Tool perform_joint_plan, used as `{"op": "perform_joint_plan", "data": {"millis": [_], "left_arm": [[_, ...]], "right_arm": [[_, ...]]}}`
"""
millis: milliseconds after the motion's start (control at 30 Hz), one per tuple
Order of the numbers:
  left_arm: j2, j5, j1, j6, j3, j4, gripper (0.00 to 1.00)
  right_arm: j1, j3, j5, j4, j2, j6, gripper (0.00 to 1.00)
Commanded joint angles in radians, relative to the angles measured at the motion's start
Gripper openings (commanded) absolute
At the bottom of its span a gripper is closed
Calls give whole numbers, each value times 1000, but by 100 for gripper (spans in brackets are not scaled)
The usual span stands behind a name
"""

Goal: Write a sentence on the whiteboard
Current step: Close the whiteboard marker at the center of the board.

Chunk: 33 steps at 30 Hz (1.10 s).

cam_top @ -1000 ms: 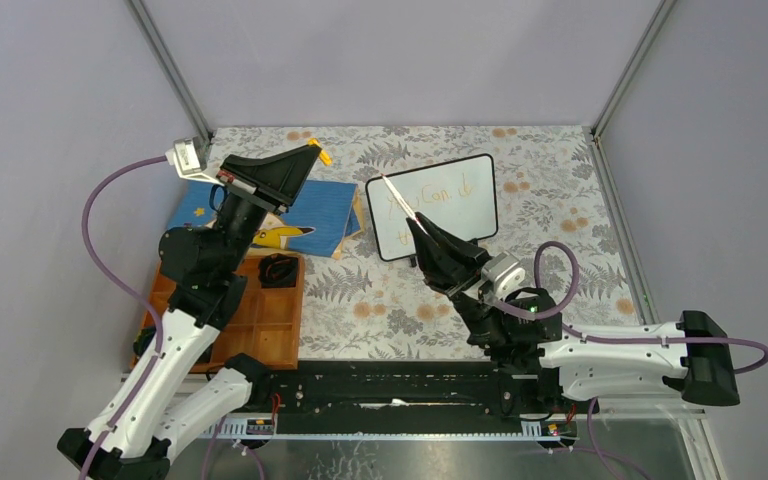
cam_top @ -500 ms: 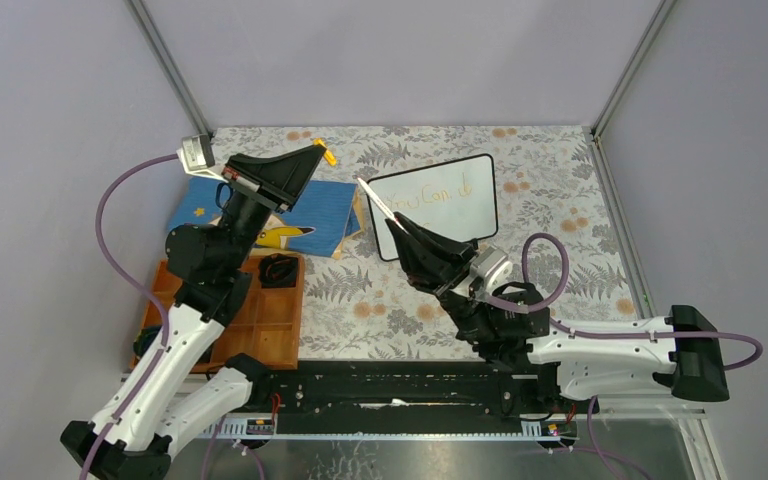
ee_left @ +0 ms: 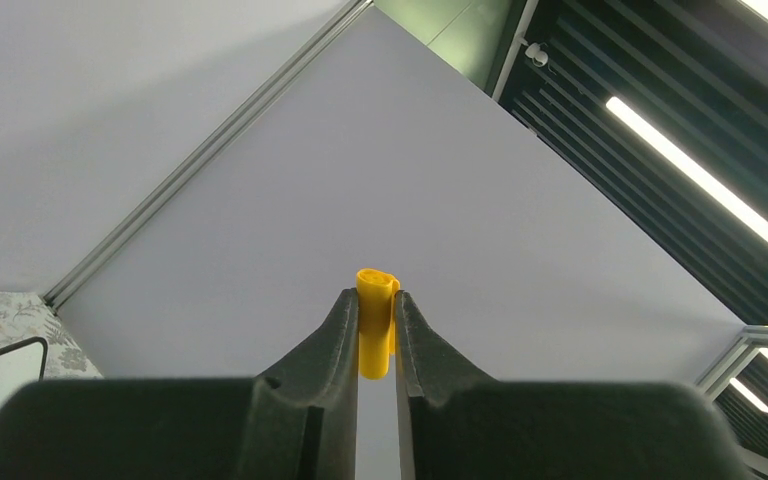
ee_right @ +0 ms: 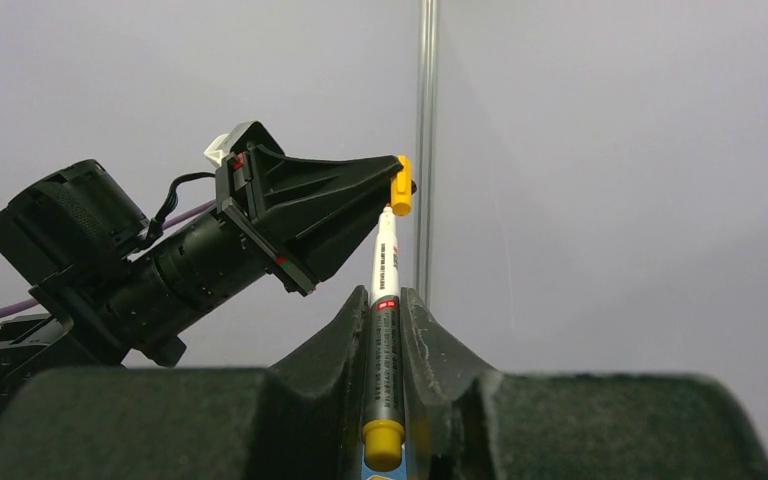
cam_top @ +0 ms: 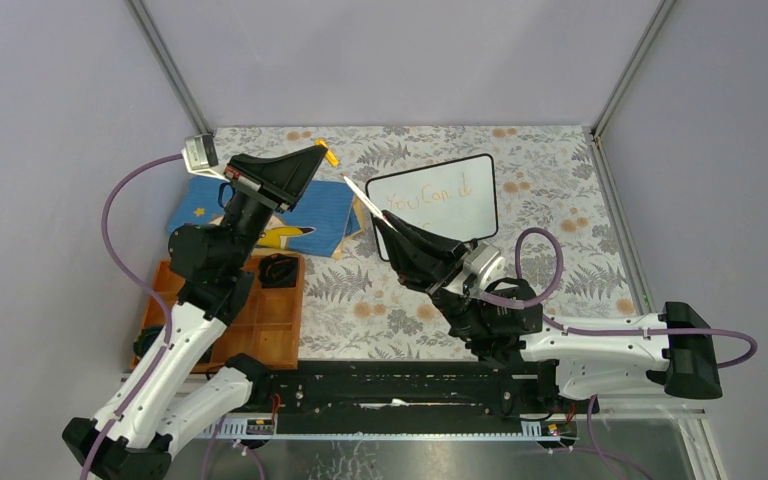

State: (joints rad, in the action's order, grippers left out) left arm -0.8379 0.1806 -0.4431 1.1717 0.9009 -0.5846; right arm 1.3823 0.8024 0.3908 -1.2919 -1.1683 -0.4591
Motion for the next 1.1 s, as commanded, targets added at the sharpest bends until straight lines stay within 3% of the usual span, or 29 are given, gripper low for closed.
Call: {"op": "perform_joint_plan", "data": {"millis": [0, 1067], "left_arm": [[13, 17, 7, 11, -5, -83, 0], [34, 40, 7, 30, -22, -90, 0]], "right_arm": [[8, 46, 0, -40, -2, 10, 0], [8, 79, 40, -35, -23, -1, 0]]}}
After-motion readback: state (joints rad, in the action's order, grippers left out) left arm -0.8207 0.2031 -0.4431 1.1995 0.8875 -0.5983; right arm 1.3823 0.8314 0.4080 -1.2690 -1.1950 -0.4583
